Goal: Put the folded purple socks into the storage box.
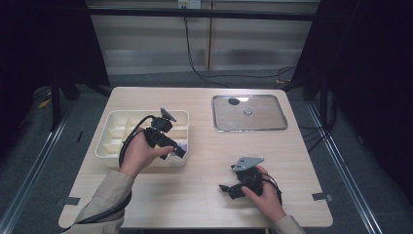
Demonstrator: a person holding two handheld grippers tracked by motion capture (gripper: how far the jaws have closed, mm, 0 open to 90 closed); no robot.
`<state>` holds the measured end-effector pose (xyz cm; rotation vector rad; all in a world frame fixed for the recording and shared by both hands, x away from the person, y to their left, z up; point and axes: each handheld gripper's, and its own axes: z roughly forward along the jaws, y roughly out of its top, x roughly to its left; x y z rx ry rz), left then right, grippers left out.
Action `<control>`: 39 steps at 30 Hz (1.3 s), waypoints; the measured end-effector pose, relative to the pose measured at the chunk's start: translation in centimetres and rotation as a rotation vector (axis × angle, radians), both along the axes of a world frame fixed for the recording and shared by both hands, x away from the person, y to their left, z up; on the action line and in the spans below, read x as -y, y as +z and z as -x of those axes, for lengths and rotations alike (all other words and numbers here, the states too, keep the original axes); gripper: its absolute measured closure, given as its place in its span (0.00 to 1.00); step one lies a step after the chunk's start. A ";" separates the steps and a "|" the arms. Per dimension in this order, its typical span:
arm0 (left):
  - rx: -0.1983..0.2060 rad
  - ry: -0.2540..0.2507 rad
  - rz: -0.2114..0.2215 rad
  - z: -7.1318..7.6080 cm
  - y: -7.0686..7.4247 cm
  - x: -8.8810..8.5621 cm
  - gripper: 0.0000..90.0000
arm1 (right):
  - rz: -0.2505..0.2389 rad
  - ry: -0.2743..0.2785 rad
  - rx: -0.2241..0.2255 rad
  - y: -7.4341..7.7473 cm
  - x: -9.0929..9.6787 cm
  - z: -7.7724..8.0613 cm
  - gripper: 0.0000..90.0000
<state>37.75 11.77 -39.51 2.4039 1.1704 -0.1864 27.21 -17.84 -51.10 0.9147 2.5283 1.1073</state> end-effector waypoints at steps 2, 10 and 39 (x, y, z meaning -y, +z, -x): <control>0.000 -0.005 0.000 0.1 0.0 0.0 0.28 | 0.000 0.000 0.000 0.0 0.0 0.0 0.15; 0.004 -0.033 0.001 0.8 -0.1 0.0 0.28 | 0.000 -0.002 -0.003 0.0 0.0 0.0 0.15; 0.062 -0.049 0.048 2.2 1.1 -1.5 0.26 | 0.000 -0.001 -0.003 0.0 0.0 0.0 0.15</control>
